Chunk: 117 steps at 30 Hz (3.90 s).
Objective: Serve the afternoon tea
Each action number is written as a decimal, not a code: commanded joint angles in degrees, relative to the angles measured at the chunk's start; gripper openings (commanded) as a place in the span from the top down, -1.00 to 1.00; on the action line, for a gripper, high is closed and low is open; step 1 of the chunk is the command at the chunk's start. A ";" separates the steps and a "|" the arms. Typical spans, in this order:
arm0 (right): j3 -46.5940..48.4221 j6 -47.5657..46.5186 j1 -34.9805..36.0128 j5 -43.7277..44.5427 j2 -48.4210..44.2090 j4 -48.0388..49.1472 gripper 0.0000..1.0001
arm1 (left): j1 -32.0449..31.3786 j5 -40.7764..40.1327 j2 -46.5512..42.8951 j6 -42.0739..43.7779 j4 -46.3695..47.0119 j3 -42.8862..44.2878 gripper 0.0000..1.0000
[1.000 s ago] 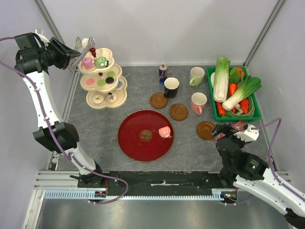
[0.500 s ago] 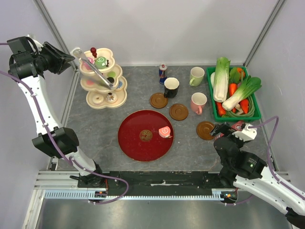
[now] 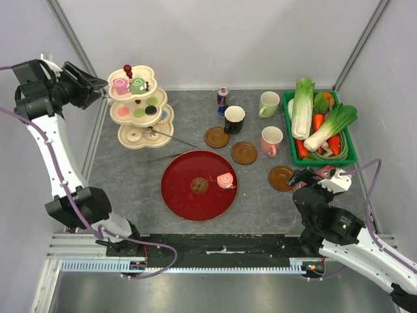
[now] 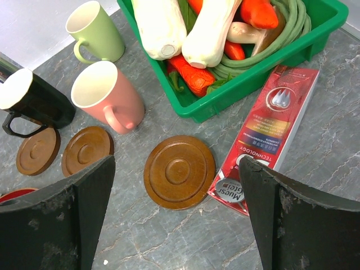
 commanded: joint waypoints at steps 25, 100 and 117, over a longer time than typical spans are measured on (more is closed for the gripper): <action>0.05 -8.24 0.02 -3.44 -0.02 8.24 -0.96 | -11.40 -22.72 -33.23 -25.25 39.49 -76.57 -0.67; 21.39 -35.31 0.46 -75.34 41.01 42.08 -0.96 | -31.28 -1.75 -30.75 -2.15 30.63 -67.87 0.96; 29.75 -23.01 0.55 -57.40 52.63 41.10 -0.96 | -43.77 -12.88 -24.51 -2.06 29.15 -57.94 0.96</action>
